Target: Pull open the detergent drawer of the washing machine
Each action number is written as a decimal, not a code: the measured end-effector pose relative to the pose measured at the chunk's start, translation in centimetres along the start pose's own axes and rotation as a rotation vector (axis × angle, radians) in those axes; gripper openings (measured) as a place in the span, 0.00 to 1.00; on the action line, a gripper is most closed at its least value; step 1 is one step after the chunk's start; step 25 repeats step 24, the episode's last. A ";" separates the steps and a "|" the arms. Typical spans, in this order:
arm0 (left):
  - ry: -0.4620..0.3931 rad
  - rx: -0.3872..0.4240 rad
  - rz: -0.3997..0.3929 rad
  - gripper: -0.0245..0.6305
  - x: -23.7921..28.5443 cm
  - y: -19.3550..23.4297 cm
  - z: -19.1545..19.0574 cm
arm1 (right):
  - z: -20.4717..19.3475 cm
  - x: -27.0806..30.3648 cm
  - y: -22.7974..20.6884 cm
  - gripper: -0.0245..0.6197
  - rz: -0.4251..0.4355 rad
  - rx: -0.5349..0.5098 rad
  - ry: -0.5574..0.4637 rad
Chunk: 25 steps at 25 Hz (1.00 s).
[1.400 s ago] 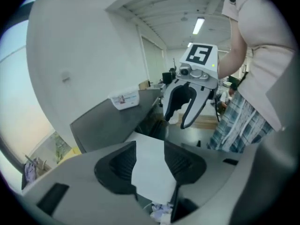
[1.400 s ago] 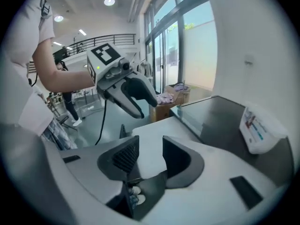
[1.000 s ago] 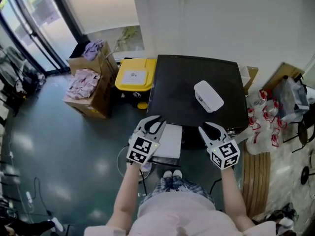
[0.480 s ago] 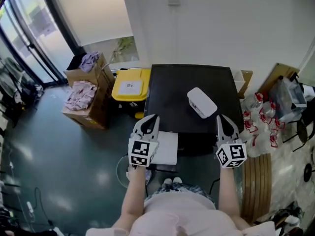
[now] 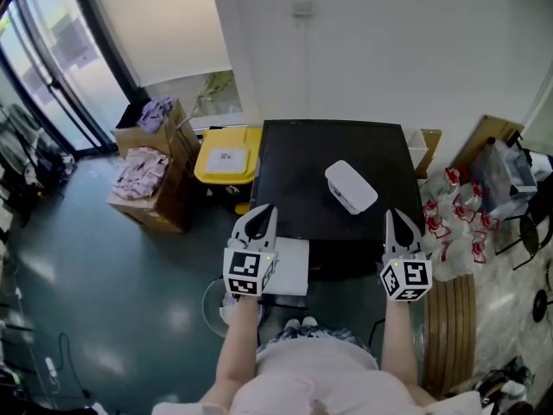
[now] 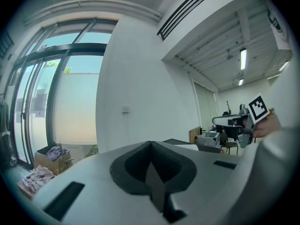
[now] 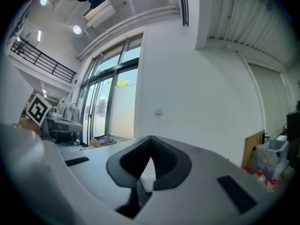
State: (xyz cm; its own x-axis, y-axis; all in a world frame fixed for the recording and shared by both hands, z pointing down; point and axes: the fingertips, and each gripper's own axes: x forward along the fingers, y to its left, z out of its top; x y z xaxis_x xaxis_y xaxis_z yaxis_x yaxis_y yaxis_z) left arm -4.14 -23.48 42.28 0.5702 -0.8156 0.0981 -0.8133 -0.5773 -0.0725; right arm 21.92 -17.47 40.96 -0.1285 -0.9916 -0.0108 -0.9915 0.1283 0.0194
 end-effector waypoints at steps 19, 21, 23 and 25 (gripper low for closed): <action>0.005 -0.019 -0.018 0.07 -0.2 0.4 -0.8 | -1.0 -0.3 0.3 0.06 -0.032 -0.039 0.045; 0.008 -0.017 -0.020 0.07 -0.1 0.5 -0.9 | -0.9 -0.3 0.3 0.06 -0.035 -0.042 0.046; 0.013 -0.013 -0.022 0.07 -0.1 0.7 -1.0 | -0.8 -0.2 0.4 0.06 -0.038 -0.045 0.046; 0.015 -0.011 -0.024 0.07 -0.1 0.8 -1.1 | -0.7 -0.1 0.4 0.06 -0.039 -0.046 0.046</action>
